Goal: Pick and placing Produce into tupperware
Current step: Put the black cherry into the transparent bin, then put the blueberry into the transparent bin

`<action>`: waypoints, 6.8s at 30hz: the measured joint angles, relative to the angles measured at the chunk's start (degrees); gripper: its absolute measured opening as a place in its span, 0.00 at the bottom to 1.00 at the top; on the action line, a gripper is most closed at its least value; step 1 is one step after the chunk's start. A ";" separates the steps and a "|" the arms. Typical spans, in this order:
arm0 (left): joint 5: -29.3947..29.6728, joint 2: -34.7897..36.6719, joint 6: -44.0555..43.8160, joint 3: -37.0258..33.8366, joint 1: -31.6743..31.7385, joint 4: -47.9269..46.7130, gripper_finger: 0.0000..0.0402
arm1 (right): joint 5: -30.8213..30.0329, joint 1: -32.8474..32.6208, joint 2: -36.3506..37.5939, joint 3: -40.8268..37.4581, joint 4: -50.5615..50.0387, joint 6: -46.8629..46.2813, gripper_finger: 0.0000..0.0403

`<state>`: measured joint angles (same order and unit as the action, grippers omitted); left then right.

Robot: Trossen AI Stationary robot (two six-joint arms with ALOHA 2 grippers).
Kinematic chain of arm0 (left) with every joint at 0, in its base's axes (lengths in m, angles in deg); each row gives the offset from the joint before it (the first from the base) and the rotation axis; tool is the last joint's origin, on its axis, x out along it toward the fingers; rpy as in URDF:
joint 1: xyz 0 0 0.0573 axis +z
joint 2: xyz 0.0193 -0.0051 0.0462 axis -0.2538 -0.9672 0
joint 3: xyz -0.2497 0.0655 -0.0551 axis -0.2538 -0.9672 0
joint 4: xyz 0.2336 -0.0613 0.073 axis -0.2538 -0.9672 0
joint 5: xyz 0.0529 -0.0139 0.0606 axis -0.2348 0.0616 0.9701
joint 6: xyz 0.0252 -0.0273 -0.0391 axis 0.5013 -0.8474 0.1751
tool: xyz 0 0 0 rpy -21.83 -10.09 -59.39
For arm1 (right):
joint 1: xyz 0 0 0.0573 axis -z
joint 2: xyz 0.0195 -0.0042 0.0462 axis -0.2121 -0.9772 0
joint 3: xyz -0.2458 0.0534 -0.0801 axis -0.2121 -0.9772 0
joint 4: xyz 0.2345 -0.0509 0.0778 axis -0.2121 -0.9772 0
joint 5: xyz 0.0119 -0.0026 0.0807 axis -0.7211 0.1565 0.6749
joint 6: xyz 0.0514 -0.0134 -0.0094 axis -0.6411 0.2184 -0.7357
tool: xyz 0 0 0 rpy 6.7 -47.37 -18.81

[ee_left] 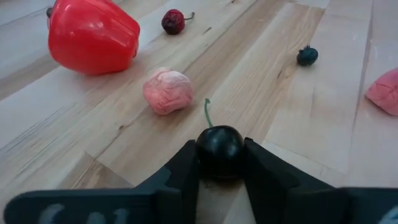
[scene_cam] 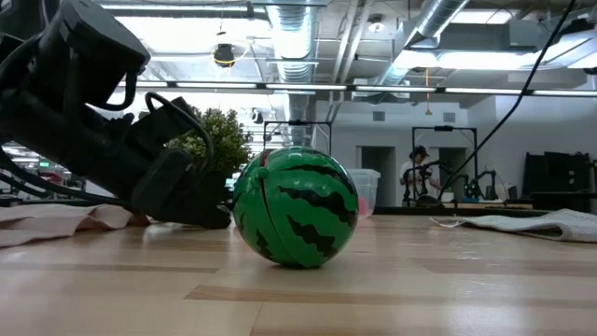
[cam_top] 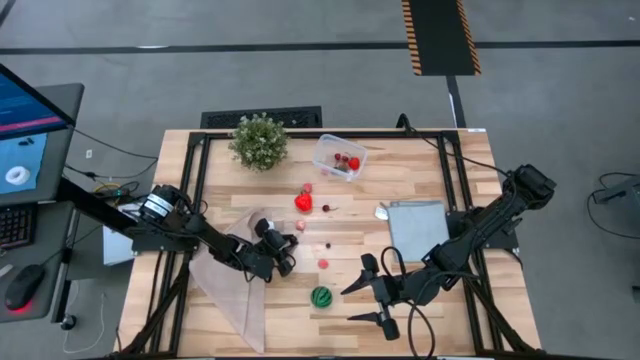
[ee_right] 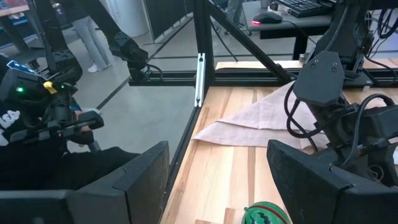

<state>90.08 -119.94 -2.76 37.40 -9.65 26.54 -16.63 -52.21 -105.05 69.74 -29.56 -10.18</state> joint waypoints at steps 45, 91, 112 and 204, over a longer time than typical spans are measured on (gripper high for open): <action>-7.13 0.35 2.22 0.02 1.05 5.61 0.40 | 0.19 0.00 0.00 0.00 -0.04 -0.03 0.73; -12.65 0.26 11.43 0.16 8.03 21.48 0.29 | -0.03 2.54 0.00 0.02 3.87 2.09 0.73; -37.47 6.07 16.22 29.79 37.86 -14.74 0.28 | 0.01 -4.06 7.23 0.09 4.72 12.17 0.73; -37.83 50.29 26.53 -13.69 7.48 6.41 0.59 | 13.53 22.91 -16.11 1.05 -1.49 -17.85 0.73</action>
<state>52.25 -69.65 23.78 23.71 -2.17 32.95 -3.09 -29.31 -121.16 70.79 -31.05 -28.03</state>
